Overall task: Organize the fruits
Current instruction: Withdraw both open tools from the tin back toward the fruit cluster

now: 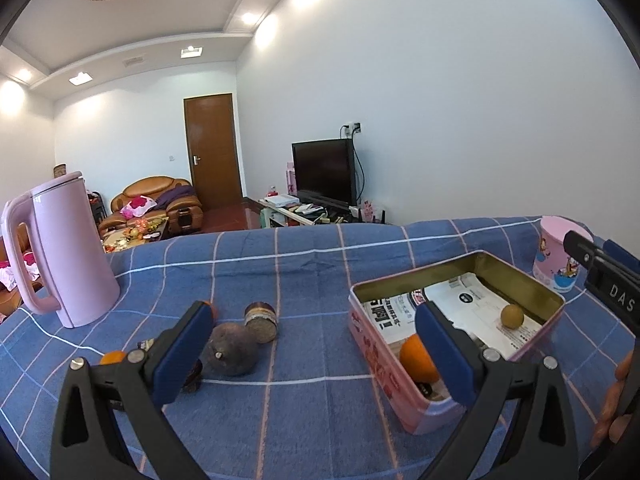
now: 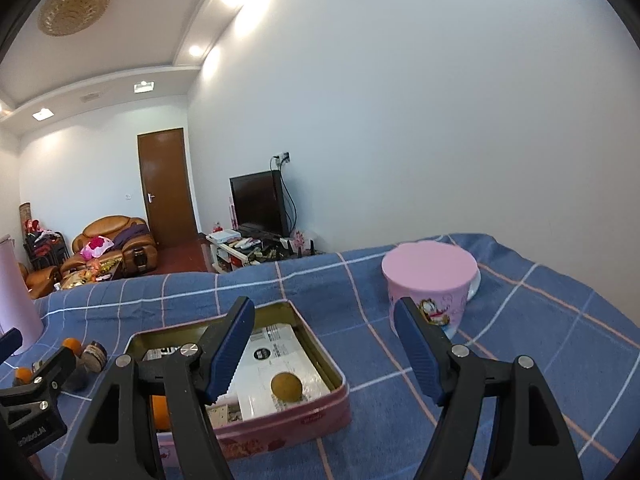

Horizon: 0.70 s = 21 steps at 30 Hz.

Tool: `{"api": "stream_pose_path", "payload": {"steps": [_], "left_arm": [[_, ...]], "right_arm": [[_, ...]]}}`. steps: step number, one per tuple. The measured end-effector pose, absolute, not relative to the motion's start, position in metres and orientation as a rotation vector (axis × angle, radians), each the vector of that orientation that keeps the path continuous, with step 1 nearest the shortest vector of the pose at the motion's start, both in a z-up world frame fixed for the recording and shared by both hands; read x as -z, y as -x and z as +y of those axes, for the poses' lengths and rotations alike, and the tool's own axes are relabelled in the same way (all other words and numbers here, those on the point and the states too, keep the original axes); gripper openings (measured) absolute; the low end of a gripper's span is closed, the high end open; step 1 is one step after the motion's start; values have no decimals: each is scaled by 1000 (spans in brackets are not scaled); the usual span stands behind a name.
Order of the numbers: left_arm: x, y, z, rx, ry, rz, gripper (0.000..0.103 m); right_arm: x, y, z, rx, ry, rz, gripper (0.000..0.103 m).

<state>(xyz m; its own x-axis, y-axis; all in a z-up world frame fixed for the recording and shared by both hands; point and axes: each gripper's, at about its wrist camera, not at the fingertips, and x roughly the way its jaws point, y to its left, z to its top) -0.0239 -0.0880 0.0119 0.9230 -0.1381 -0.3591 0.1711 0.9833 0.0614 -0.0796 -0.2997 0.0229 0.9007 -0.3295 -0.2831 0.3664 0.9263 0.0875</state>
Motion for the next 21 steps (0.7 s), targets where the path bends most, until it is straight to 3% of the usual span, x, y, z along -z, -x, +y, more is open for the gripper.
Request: {"api": "stream_pose_path", "payload": {"steps": [21], "left_arm": [[-1,13,-10,138,-76,504,103]], "right_arm": [[-20,77,-220,268,-77,310,74]]}}
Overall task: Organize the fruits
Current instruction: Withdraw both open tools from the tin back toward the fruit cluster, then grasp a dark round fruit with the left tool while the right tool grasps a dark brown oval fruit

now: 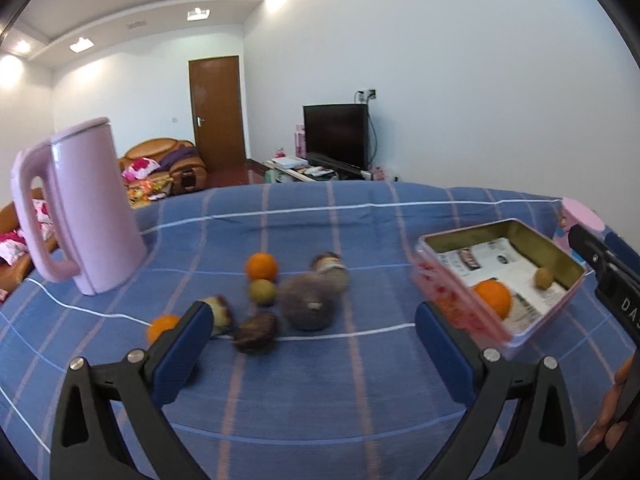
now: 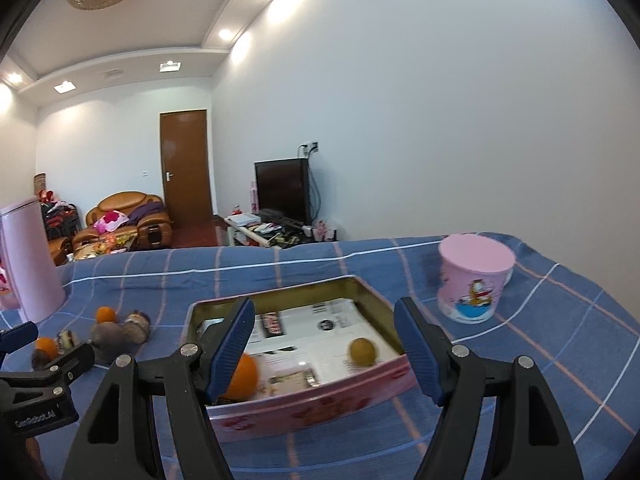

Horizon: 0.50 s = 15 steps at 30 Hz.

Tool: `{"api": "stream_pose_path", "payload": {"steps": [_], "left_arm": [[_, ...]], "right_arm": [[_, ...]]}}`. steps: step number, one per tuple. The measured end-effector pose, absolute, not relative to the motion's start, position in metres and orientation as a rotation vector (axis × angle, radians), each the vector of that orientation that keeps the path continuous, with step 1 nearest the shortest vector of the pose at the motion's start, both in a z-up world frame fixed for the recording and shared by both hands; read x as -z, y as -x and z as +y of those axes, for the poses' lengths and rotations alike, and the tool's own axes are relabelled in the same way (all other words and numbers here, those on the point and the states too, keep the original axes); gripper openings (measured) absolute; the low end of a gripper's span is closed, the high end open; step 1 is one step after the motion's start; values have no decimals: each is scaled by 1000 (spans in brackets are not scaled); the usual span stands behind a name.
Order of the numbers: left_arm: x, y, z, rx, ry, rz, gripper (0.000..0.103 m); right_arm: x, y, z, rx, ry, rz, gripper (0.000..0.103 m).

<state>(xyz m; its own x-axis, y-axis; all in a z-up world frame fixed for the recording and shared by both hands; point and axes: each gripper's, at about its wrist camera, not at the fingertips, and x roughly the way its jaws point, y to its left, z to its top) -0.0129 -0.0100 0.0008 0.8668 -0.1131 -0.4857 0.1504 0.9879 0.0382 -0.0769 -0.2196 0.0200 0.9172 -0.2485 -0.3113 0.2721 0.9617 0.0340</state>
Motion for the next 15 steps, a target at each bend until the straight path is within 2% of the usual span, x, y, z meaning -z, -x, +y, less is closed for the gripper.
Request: {"api": "stream_pose_path", "payload": {"steps": [10,15], "left_arm": [[10,-4,56,65,-18,602,103],[22,-22,84,66,70,718,103]], "right_arm": [[-16,53,-156,104,-62,363,74],[-13,40,-123,29,-43,402,74]]}}
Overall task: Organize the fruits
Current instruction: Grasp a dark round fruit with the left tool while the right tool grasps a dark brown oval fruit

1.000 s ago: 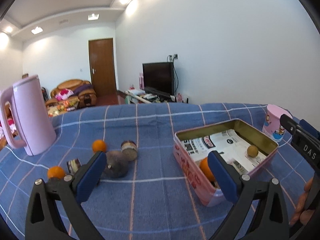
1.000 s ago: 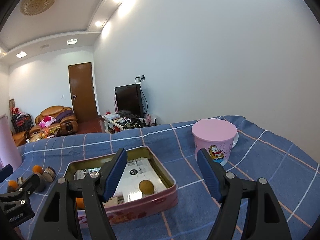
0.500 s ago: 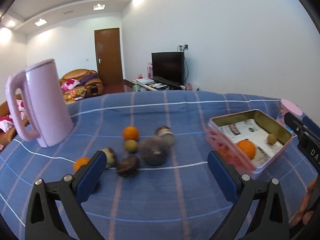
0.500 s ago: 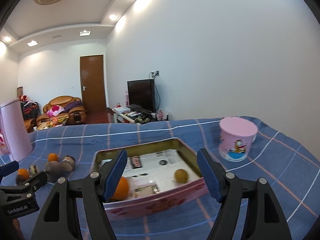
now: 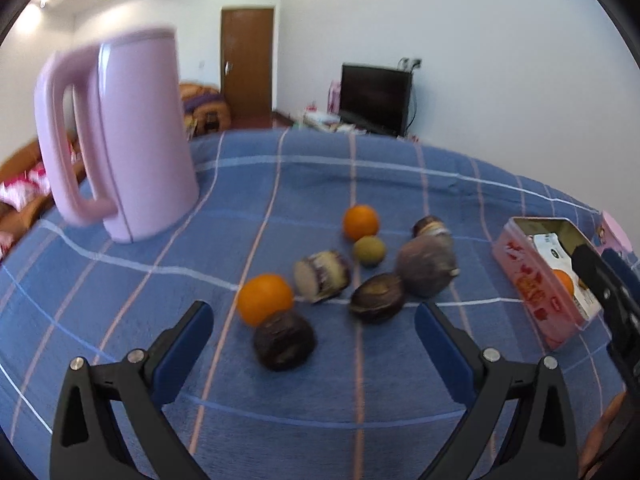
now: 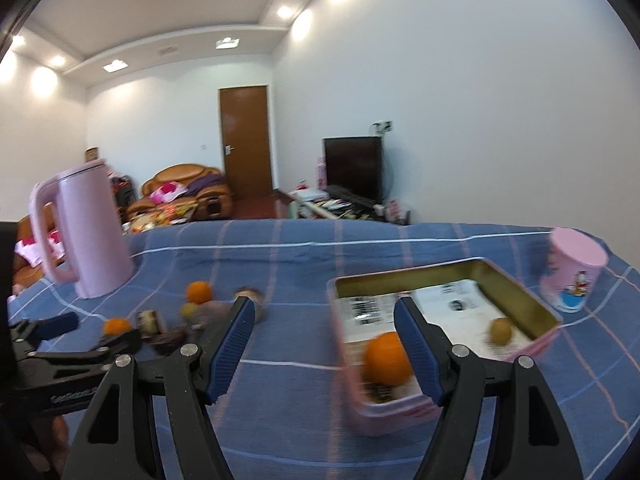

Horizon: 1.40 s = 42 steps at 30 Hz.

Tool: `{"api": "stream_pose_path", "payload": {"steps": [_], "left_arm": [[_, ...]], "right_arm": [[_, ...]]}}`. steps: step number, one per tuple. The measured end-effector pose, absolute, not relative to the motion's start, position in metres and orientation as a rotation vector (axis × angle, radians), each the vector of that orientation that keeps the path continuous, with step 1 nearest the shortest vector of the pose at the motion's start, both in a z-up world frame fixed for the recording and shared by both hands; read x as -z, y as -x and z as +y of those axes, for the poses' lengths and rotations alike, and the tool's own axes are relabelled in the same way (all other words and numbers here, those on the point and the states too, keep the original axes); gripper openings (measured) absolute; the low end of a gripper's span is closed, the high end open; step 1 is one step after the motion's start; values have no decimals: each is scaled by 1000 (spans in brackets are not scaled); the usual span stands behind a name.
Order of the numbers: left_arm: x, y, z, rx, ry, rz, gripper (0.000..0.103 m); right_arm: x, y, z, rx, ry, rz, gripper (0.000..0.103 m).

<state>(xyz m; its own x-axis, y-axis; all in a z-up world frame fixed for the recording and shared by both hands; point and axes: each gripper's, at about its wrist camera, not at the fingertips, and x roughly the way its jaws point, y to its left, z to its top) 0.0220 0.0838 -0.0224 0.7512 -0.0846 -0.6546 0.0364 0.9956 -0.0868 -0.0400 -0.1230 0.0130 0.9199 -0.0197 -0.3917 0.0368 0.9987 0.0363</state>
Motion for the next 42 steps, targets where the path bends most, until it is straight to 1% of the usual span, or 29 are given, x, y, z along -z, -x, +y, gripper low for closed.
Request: {"api": "stream_pose_path", "payload": {"steps": [5,8,10,11,14,16,17,18,19,21,27,30,32,34,42], "left_arm": [[37,-34,97,50,146,813,100],[44,-38,100,59,174,853,93],[47,-41,103,63,197,878,83],[48,-41,105,62,202,875,82],[47,-40,110,51,222,865,67],[47,-39,114,44,238,860,60],[46,-38,117,52,250,856,50],[47,-38,118,56,258,856,44],[46,-38,119,53,258,855,36],[43,-36,122,19,251,841,31],[26,-25,135,-31,271,727,29],[19,-21,151,-1,358,679,29],[17,-19,159,8,403,660,29],[15,-17,168,8,444,638,28],[15,-17,179,0,504,611,28]], "right_arm": [[-7,25,-96,-12,-31,470,74],[-2,17,-87,-46,-43,509,74],[2,12,-83,-72,-68,542,74],[4,9,-80,-87,-81,561,74],[9,2,-76,-129,-111,604,74],[11,-3,-70,-164,-123,628,74],[13,-5,-67,-177,-125,640,74],[15,-8,-64,-190,-128,653,74],[16,-10,-62,-204,-132,664,74],[19,-15,-57,-227,-142,687,74],[30,-30,-39,-283,-133,765,72],[35,-40,-24,-302,-109,811,68],[40,-47,-16,-305,-101,843,62],[45,-54,-9,-306,-95,876,60],[46,-65,7,-270,-28,890,59]]}}
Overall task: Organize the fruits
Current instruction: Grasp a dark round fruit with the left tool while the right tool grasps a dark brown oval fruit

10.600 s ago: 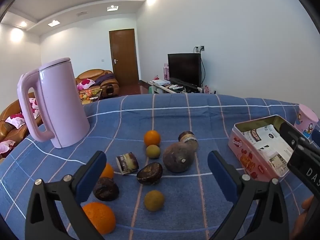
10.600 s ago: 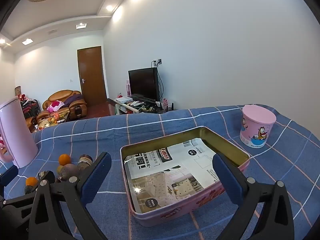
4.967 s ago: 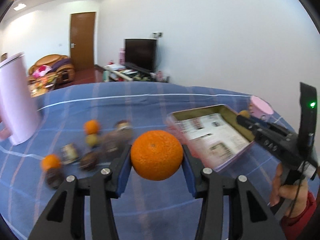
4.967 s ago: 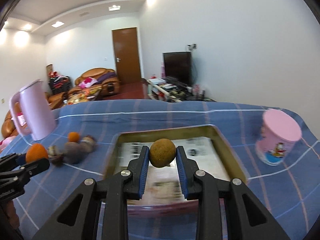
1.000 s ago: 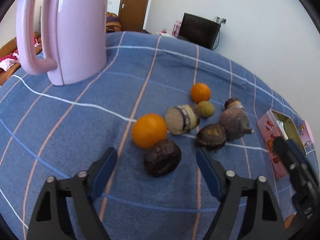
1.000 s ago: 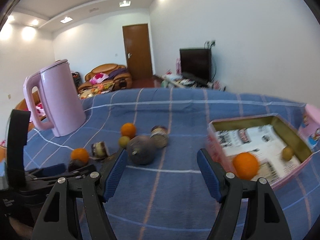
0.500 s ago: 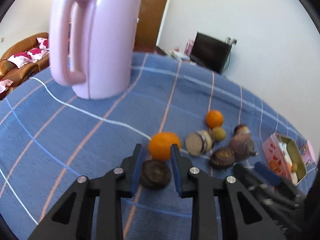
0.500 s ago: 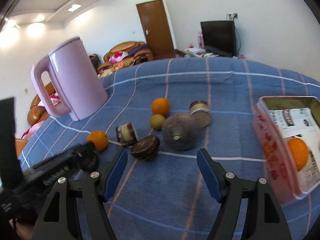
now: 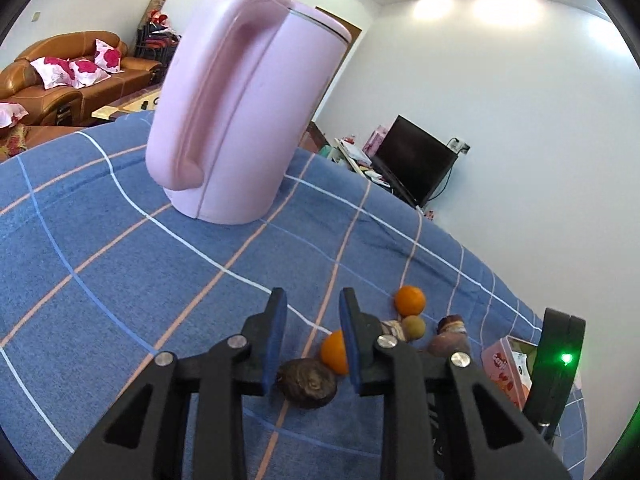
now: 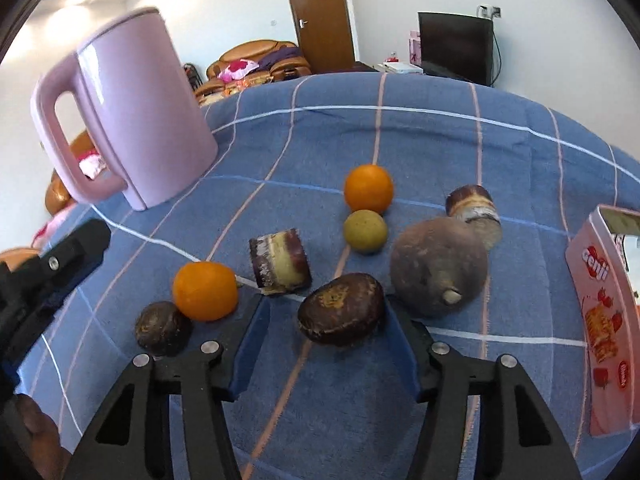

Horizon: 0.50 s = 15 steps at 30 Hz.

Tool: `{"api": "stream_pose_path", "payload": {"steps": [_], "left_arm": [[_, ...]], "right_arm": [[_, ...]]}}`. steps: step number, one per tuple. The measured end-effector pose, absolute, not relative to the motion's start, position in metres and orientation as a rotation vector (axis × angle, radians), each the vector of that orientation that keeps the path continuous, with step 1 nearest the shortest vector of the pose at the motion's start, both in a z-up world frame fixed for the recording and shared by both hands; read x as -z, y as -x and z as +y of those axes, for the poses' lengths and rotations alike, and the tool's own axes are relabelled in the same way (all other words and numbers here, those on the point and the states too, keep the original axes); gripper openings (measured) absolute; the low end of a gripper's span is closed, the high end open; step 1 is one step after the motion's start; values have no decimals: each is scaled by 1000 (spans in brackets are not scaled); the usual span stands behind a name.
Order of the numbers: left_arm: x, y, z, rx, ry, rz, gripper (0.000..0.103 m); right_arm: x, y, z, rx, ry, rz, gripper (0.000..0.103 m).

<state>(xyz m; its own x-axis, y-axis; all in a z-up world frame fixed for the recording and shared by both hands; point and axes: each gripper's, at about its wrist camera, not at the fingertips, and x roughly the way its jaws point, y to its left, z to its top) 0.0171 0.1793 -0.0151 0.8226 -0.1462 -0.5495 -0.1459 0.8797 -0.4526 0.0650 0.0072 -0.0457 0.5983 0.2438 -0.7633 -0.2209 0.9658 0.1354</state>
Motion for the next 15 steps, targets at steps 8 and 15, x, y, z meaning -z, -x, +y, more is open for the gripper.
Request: {"api": "stream_pose_path", "payload": {"steps": [8,15], "left_arm": [[17,-20,188,44,533,638,28],[21,-18,173,107,395,710,53]], "right_arm": [[45,-61,-4,-291,-44,887,41],[40,-35,-30,-328,-120,853,41]]}}
